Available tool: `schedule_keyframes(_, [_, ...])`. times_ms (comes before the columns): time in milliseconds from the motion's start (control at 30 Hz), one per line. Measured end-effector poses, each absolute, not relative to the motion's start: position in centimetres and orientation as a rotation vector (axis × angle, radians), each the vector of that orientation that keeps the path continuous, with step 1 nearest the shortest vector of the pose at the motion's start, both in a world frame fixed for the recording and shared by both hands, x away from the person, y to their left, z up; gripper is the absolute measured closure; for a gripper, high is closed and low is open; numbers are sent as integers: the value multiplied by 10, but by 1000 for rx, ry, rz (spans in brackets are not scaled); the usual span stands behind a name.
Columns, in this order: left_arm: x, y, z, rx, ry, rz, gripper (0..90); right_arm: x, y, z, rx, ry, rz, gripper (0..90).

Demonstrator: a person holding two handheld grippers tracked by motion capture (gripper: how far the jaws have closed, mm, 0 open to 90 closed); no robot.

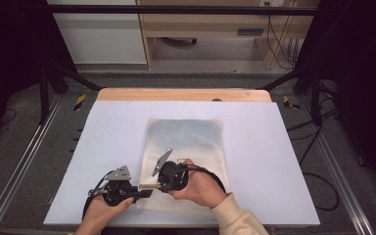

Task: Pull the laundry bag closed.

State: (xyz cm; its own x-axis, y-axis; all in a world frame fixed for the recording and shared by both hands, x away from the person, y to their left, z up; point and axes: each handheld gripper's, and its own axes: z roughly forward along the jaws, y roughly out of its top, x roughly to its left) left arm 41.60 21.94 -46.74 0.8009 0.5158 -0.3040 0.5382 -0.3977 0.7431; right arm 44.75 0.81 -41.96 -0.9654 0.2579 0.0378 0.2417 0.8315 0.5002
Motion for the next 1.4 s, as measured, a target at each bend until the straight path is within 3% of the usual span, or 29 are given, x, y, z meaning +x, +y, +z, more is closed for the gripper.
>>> schedule_keyframes(1400, [414,206,-471,2093,750,-28,844,446,-18,-419,474,2951,797,820])
